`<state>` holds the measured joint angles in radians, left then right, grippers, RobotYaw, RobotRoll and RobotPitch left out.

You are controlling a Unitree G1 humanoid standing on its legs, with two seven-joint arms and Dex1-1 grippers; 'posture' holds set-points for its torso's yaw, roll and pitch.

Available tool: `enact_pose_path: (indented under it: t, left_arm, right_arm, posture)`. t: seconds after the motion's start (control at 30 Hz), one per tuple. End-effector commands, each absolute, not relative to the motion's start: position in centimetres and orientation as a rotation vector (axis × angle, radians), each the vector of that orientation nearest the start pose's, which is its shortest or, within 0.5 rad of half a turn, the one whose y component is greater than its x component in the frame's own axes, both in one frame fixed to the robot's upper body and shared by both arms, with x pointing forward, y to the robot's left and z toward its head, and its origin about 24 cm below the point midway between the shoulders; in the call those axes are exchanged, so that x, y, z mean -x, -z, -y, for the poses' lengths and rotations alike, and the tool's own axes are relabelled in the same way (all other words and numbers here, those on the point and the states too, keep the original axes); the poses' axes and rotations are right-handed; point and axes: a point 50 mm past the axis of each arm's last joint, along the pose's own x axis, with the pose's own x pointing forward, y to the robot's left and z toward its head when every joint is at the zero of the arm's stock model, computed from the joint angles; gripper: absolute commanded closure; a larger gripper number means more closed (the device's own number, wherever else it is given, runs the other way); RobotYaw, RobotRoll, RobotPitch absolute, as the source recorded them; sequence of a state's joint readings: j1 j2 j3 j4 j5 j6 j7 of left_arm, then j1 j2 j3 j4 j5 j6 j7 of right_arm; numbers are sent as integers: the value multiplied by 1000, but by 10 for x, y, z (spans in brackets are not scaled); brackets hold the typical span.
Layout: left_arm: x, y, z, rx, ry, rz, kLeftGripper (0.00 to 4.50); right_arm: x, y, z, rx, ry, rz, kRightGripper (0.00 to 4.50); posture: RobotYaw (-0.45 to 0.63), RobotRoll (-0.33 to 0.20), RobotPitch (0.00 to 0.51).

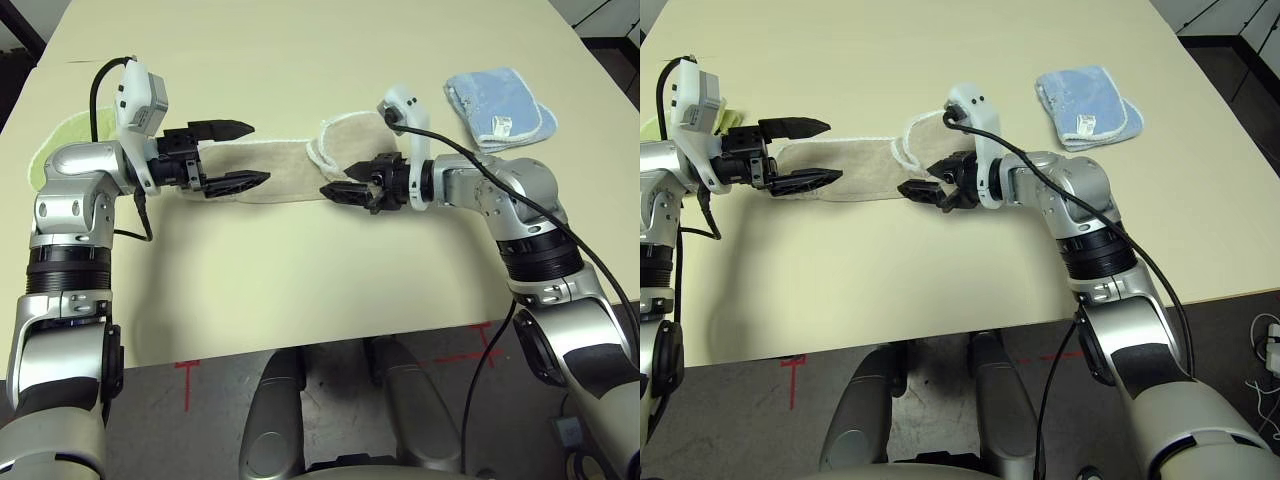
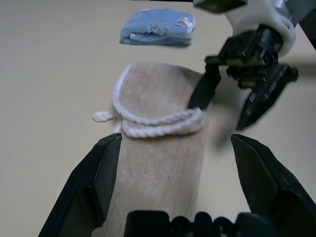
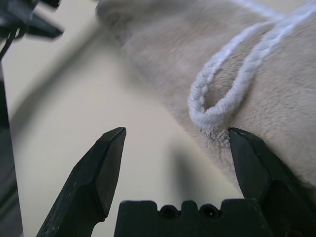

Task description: Fold the towel and set it aside.

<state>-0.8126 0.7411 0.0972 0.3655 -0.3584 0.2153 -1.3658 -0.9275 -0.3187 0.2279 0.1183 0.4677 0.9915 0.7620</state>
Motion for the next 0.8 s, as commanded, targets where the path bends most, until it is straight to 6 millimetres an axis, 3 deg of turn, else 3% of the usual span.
enact_pose_path:
  t: [0.03,0.23,0.47,0.6,0.7,0.8]
  left_arm:
    - [-322,-242,-232,-410,1168,104,0]
    - [-322,-239,-233,-404,1163,99,0]
    - [-322,-236,-235,-389,1157,100,0]
    - [-321,-230,-238,-348,1137,94,0]
    - [-321,-226,-241,-332,1114,103,0]
    - [-322,-221,-244,-341,1088,120,0]
  right_arm:
    - [-328,-195,57,107,-1198,-349,61]
    - [-335,-206,63,139,-1184,-252,61]
    - [-334,-228,114,50,-1166,110,61]
    - [-329,-210,162,91,-1098,200,61]
    - [-326,-195,181,178,-1094,193,61]
    - [-325,-183,195,260,-1102,173,676]
  posture:
    - [11,0,261]
    - [6,0,255]
    - [-3,0,252]
    - [-7,0,253]
    - [-6,0,254]
    - [0,0,256]
